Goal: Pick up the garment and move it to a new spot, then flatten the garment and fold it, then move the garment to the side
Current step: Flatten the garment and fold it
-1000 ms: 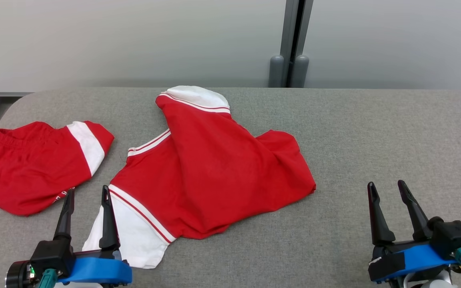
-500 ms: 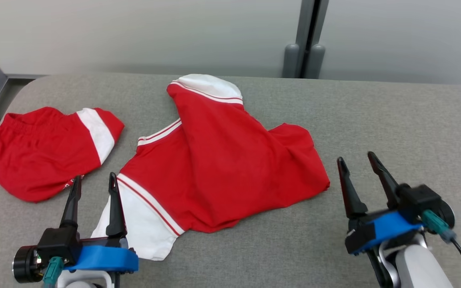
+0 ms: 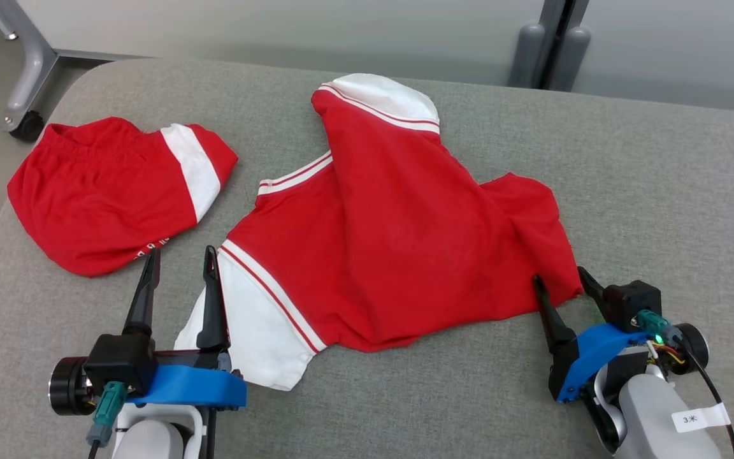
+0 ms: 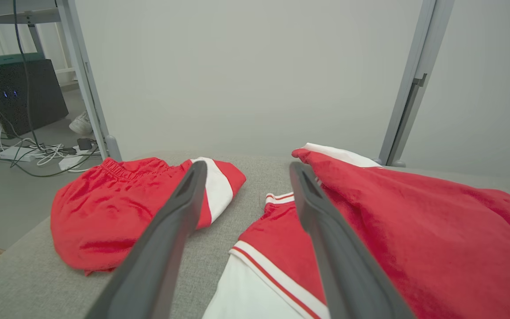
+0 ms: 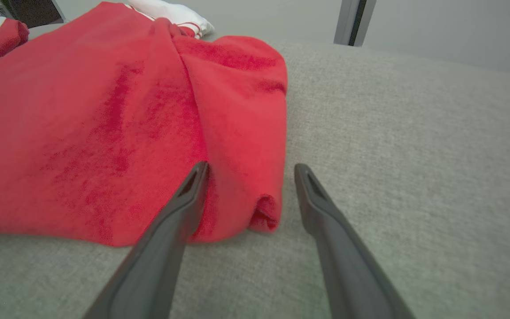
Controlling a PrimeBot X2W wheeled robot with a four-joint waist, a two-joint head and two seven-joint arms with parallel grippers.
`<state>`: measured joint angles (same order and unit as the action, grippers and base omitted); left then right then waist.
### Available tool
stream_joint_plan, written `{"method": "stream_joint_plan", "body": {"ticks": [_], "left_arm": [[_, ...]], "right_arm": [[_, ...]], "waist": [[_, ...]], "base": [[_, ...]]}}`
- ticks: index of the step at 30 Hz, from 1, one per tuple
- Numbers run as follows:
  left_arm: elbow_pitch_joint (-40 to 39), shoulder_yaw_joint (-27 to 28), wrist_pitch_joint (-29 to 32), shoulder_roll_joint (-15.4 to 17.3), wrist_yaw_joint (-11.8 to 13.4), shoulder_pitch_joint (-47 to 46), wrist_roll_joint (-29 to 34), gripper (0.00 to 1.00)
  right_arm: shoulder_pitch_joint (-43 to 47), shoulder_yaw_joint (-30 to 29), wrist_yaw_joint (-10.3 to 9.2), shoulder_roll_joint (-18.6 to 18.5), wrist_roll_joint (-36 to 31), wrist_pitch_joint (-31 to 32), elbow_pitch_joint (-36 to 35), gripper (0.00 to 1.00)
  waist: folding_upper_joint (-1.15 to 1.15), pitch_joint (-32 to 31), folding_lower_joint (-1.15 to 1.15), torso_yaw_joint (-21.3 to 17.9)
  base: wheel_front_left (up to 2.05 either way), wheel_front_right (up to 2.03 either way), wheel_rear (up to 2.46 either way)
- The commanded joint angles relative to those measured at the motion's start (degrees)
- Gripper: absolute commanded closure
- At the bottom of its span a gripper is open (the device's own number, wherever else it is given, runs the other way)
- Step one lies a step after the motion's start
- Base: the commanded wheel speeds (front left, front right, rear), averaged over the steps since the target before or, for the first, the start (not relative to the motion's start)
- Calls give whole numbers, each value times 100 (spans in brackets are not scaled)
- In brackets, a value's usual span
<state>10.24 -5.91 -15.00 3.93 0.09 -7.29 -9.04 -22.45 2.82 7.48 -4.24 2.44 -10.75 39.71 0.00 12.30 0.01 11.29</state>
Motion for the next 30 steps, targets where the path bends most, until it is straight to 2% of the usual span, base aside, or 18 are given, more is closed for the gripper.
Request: {"method": "stream_joint_plan", "body": {"ticks": [1,3,5,6,11,17,23,30], "left_arm": [[9,13,-26,-3,-19,-78,28,0],[24,15,-27,-23,-43,-123,44,0],[37,26,-26,-38,-54,-146,62,0],[49,34,-26,-44,-57,-141,64,0],[106,103,-26,-65,-63,-24,88,0],[183,192,-26,-82,-105,126,97,0],[235,211,-26,-94,-154,214,92,0],[268,272,-26,-98,-155,255,98,0]], "right_arm": [[-152,-20,4,-28,-25,-59,116,0],[-276,-8,4,-13,-25,-106,381,0],[-384,26,4,7,27,-131,641,69],[-439,41,4,14,41,-154,750,100],[-620,191,4,8,166,-343,947,100],[-243,317,3,-149,314,-440,335,100],[552,218,3,-293,424,-372,-1083,100],[1870,46,3,-217,529,541,-3467,100]], "waist": [[0,73,-1,72],[0,113,-1,103],[0,131,-1,117],[0,131,-1,118],[0,5,-1,0],[0,-285,-1,-298],[0,-435,-1,-588],[0,-490,-1,-897]], "base": [[0,0,0],[0,0,0],[0,0,0],[0,0,0],[0,0,0],[0,0,0],[0,0,0],[0,0,0]]}}
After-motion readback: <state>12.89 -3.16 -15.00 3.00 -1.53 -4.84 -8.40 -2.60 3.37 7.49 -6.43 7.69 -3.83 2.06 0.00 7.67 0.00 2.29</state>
